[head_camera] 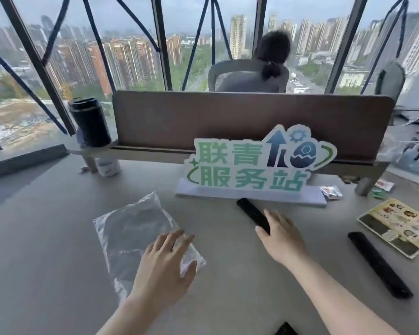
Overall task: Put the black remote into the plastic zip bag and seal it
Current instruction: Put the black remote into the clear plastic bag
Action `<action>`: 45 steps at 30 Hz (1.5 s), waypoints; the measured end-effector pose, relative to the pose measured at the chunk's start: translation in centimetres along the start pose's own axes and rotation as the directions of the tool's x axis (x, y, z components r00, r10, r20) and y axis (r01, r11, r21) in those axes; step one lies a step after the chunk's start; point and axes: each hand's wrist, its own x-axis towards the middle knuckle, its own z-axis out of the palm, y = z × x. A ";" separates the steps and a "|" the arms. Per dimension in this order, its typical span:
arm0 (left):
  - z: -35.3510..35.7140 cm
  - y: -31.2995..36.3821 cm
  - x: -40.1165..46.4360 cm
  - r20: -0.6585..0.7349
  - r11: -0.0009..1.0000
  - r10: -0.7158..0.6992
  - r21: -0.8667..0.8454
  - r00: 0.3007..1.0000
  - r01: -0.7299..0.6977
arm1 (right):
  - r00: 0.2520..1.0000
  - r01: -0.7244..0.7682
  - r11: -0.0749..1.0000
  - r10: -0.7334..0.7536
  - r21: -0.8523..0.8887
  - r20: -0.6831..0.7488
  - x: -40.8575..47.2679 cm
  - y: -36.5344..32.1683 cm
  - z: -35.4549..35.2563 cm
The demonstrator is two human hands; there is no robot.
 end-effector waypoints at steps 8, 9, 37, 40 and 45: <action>3.2 -4.6 -5.1 0.038 0.978 -0.015 0.207 0.999 0.007 | 0.972 -0.123 0.979 0.087 -0.160 -0.217 0.8 1.0 5.4; 3.2 -5.0 -5.2 0.066 0.979 -0.035 0.204 0.997 0.021 | 0.966 -0.140 0.978 0.101 -0.155 -0.236 0.1 0.8 5.5; -0.7 5.8 -6.4 -0.012 0.953 -0.087 -0.291 0.996 0.080 | 0.992 -0.105 0.747 0.029 0.656 0.126 -18.4 -2.3 1.5; -0.8 5.5 -6.8 -0.016 0.946 -0.113 -0.307 0.993 0.103 | 0.999 0.048 0.963 -0.051 0.265 0.003 -18.8 1.1 1.0; -1.0 5.8 -7.3 -0.018 0.950 -0.101 -0.297 0.995 0.092 | 0.927 0.196 0.981 -0.187 0.006 0.324 -19.5 4.3 2.0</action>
